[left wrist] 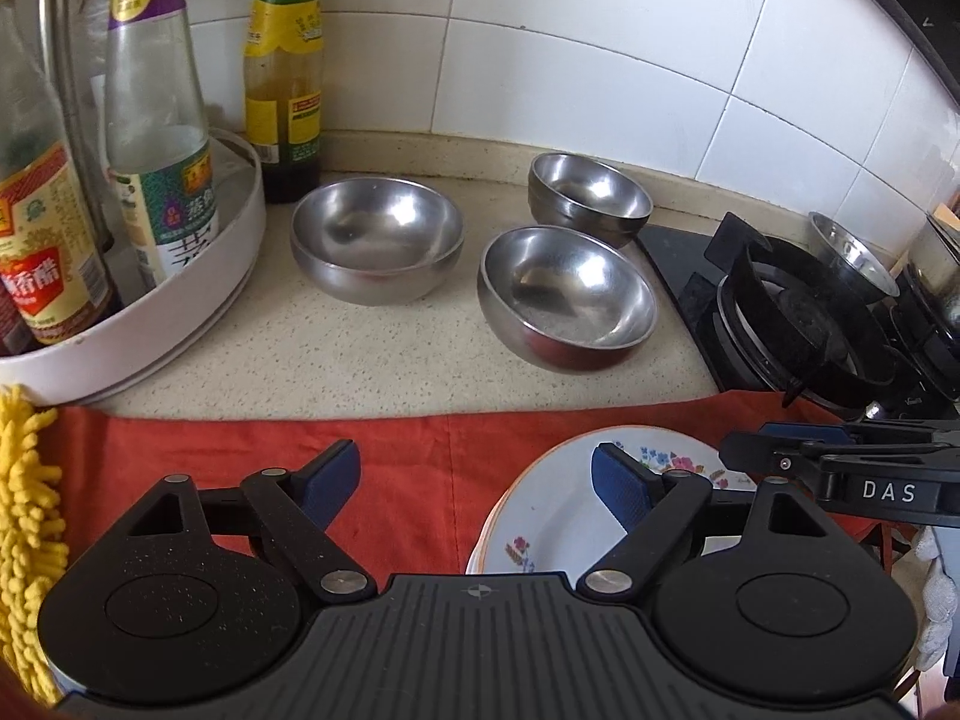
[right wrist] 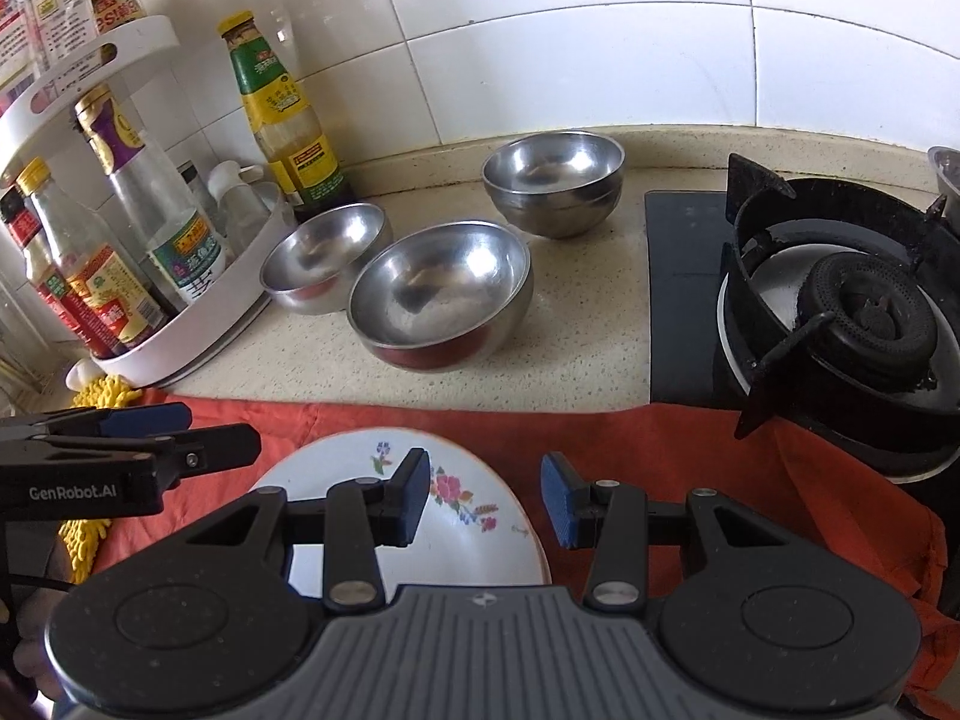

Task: Organize plates and bowls
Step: 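Lower the floral plate onto the stack and open the right gripper, then grasp the rim of the plate stack with the right gripper and lift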

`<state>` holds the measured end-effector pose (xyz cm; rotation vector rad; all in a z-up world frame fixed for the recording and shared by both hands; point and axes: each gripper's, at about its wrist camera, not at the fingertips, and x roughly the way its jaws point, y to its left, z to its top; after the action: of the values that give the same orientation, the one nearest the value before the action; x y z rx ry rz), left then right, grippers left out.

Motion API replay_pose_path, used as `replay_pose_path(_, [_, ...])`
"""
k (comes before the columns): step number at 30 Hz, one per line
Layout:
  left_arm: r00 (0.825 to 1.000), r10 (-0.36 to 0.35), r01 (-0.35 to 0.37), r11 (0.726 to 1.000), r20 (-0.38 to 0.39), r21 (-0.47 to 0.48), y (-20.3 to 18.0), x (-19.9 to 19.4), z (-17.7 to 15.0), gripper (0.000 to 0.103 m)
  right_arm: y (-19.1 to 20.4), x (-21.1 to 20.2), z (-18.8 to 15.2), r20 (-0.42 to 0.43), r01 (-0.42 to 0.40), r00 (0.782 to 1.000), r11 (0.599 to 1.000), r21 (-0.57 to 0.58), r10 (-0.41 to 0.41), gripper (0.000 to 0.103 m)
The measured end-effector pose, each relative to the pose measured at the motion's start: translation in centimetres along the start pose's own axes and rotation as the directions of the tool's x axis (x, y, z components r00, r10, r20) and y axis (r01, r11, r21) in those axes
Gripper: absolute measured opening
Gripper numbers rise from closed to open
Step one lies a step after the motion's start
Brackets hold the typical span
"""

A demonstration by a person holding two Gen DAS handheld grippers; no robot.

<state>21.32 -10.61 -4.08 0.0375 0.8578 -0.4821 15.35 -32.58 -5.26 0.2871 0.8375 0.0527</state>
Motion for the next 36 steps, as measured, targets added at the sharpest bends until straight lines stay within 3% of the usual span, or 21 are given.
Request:
replay_pose_path(18, [0.999,-0.054,0.054,0.998,-0.005,0.045,-0.4,2.8,3.0,0.089,0.4,1.6,3.1,0.008,0.02,1.0,1.0,-0.024,-0.019,0.04])
replay_pose_path(24, [0.99,-0.104,0.11,0.992,-0.093,0.057,0.3,2.6,1.3,0.089,-0.9,0.4,0.7,-0.123,-0.028,0.992,1.0,-0.011,0.027,0.04])
replay_pose_path(30, [0.968,-0.175,0.19,0.98,-0.179,0.065,0.0,2.5,-1.5,0.089,-2.1,0.0,-2.4,-0.235,-0.085,0.967,0.995,0.046,0.094,0.044])
replay_pose_path(34, [0.95,-0.204,0.225,0.972,-0.238,0.066,-1.1,3.3,-2.7,0.089,-1.5,0.3,-3.1,-0.214,-0.07,0.973,0.996,0.058,0.081,0.049])
replay_pose_path(36, [0.953,-0.191,0.217,0.972,-0.237,0.093,-1.5,3.3,-3.3,0.091,-1.5,0.3,-3.3,-0.202,-0.078,0.976,0.996,0.041,0.084,0.05])
